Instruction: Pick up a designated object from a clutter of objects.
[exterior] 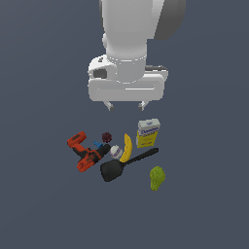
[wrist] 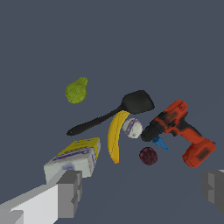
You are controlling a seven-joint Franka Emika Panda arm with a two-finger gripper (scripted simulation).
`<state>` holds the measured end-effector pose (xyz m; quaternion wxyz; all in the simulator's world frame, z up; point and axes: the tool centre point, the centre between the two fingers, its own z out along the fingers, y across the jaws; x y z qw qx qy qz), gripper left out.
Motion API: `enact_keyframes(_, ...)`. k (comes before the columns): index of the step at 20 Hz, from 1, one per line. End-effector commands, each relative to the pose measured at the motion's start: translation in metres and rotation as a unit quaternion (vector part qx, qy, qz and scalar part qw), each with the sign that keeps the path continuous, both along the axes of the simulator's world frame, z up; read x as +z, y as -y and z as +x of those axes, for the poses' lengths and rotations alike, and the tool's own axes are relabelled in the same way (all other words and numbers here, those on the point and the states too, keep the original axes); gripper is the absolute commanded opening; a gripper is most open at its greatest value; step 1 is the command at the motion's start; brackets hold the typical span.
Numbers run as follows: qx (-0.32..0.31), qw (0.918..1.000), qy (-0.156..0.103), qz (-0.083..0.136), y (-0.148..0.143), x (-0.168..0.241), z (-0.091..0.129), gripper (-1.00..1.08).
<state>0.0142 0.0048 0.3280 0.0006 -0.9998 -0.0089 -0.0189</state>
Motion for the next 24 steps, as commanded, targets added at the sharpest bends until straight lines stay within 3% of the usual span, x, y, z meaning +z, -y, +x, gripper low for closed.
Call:
enact_keyframes(1,0.000,1.0000,0.000,0.000,0.000,0.000,0.000,1.00)
enact_keyframes(11,0.011,0.9998,0.011,0.015,-0.031,0.014,0.002,1.00)
enact_keyframes(24,-0.049,0.9986,0.007,0.019,-0.015,-0.019,0.003,1.00)
